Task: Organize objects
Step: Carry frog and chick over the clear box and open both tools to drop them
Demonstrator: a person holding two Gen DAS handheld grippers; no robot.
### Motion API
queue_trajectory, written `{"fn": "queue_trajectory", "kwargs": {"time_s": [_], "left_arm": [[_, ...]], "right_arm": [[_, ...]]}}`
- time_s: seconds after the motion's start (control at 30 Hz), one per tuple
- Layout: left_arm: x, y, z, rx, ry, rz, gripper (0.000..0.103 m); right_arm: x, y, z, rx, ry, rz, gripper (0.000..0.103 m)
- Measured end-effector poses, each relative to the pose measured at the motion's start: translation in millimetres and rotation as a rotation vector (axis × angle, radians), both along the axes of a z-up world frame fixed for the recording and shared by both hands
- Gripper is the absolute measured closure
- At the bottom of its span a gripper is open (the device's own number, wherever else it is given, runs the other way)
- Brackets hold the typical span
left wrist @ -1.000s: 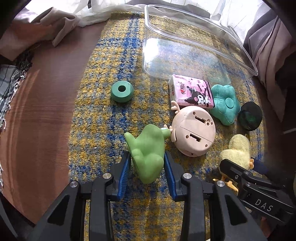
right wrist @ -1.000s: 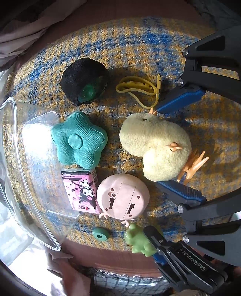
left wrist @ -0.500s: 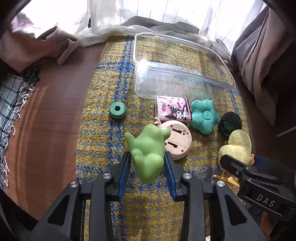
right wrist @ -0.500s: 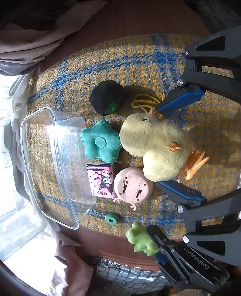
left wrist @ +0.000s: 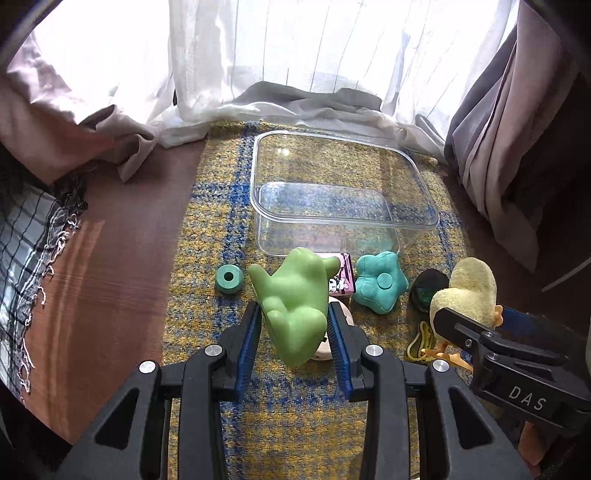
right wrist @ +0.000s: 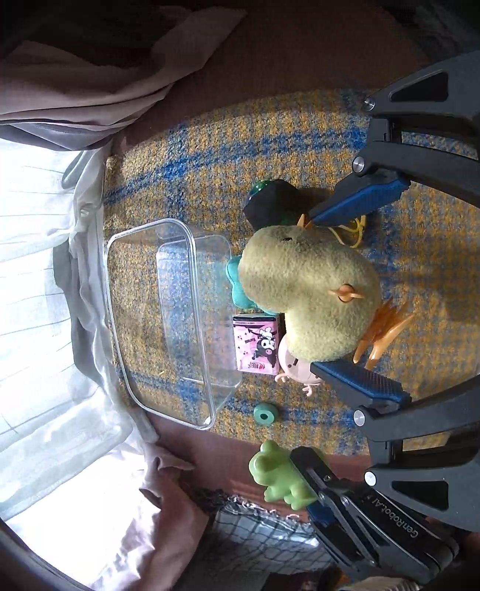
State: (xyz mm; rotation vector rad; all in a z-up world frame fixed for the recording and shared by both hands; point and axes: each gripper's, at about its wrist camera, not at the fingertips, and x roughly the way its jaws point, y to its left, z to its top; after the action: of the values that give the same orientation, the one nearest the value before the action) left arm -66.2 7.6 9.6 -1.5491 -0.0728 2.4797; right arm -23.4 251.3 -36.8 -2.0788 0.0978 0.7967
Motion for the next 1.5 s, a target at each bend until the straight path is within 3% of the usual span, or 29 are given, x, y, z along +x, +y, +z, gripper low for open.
{"fn": "queue_trajectory", "kwargs": {"time_s": [0.57,1.5], "left_arm": [[-41.2,18.0,23.7,-0.005,0.062,-0.014,0.067],[-142.3,37.1,-24.4,-0.074,-0.026,-0.027,0.067]], "right_arm": [[-29.0,38.4,-12.8,-0.026,0.045,0.038,0.030],[-9.7,121.9,-99.6,-0.096,-0.049,0.004,0.030]]}}
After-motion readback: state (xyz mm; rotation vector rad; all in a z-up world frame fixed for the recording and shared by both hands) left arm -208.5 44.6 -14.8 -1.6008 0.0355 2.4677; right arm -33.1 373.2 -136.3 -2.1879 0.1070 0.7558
